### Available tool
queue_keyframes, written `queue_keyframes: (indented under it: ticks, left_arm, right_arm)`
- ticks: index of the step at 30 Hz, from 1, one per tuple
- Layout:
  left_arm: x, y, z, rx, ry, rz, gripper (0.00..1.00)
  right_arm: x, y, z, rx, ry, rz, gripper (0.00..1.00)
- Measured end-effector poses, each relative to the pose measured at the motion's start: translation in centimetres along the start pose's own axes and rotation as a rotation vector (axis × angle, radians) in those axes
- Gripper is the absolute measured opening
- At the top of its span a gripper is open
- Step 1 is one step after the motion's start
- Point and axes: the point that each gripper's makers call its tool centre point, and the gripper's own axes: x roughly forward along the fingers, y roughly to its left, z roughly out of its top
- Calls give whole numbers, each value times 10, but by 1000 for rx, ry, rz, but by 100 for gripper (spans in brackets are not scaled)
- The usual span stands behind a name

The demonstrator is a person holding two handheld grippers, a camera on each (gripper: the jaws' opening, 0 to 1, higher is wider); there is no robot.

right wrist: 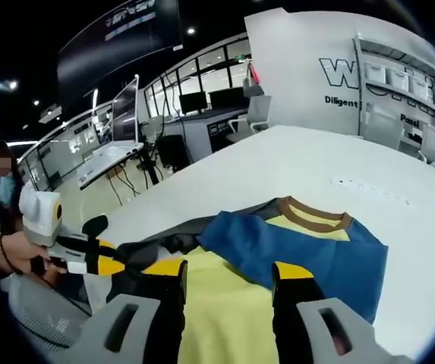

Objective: Fold the garment on the visible template until the final outline fits inside the template.

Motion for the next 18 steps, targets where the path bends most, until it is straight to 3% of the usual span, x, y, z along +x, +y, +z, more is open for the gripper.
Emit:
queue_keyframes:
  ticks: [8,18]
  left_arm:
    - [6,-3,-4,-40,12,-47,0]
    - [1,10,4,-78,0,-24,0]
  right_arm:
    - [-5,4,-8,-2,11,4,41]
    - [-10,1,-17,8,27,-6,40]
